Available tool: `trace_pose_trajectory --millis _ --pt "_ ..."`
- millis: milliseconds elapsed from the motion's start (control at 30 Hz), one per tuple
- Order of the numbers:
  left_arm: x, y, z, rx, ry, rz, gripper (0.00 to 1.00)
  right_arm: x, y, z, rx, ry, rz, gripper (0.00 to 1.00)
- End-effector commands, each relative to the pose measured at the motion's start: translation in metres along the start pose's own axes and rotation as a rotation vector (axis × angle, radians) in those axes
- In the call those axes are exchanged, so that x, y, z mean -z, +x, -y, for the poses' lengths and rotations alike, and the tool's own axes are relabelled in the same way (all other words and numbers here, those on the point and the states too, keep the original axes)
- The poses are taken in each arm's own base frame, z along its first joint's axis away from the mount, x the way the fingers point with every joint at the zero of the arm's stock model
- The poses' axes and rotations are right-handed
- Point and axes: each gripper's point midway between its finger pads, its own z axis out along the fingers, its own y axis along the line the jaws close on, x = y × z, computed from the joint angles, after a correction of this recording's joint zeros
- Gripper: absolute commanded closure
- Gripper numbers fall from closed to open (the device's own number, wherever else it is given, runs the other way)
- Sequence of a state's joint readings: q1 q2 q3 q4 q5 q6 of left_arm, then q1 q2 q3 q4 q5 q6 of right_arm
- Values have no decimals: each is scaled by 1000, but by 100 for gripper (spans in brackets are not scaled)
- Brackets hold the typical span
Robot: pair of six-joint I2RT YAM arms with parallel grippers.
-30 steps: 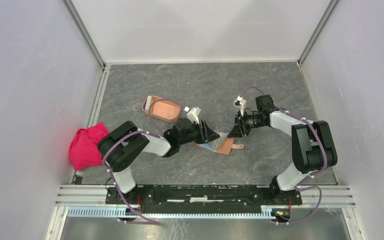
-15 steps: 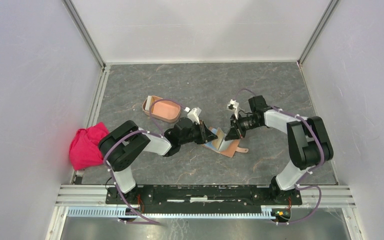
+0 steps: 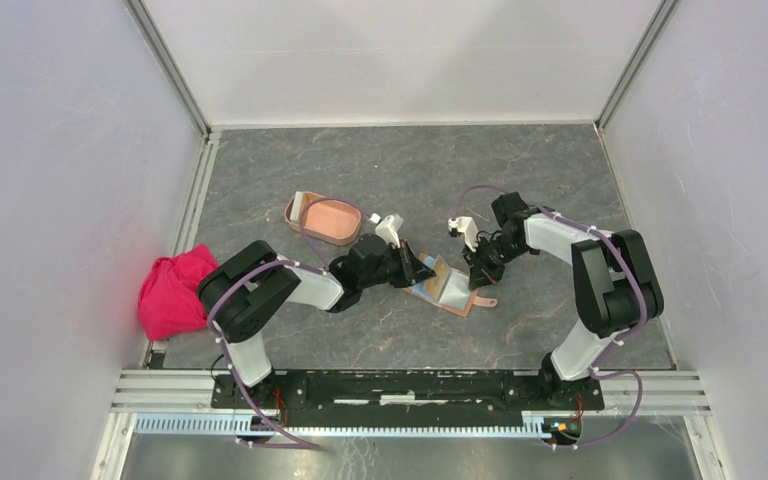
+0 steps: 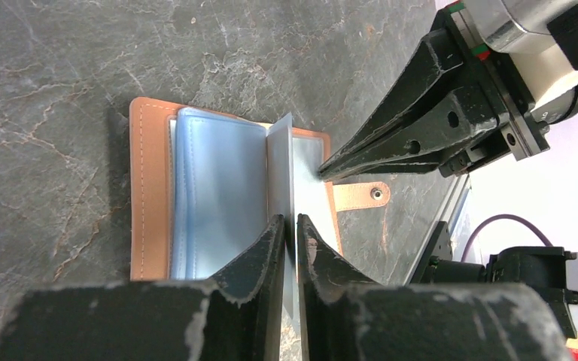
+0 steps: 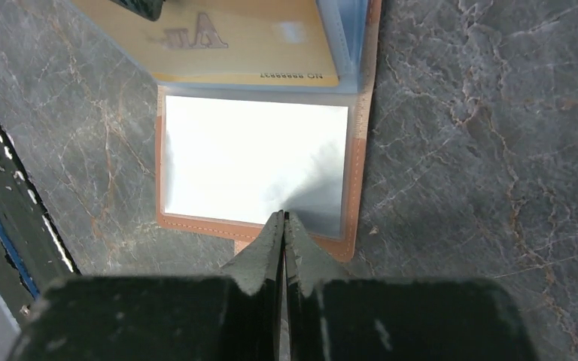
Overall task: Put the credit cards into the card holder
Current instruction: Turn over the card slot in the card holder.
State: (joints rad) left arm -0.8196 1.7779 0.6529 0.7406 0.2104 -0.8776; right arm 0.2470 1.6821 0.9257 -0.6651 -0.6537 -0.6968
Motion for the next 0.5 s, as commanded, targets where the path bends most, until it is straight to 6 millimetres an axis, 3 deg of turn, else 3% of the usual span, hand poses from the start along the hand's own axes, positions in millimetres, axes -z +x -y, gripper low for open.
trace_pose_trajectory --millis 0,100,167,300,467 --pt "-6 -15 13 -8 21 54 84 7 -12 -6 56 -41 25 92" --pt "-8 -12 17 -5 6 61 84 27 -40 -17 116 -60 164 83" --pt "-10 -7 23 -12 -2 53 81 41 -48 -14 115 -30 235 78" --pt "-16 5 40 -29 28 22 64 60 -42 6 56 53 268 75" --pt "-24 20 67 -37 110 -30 55 67 -37 16 5 83 281 75"
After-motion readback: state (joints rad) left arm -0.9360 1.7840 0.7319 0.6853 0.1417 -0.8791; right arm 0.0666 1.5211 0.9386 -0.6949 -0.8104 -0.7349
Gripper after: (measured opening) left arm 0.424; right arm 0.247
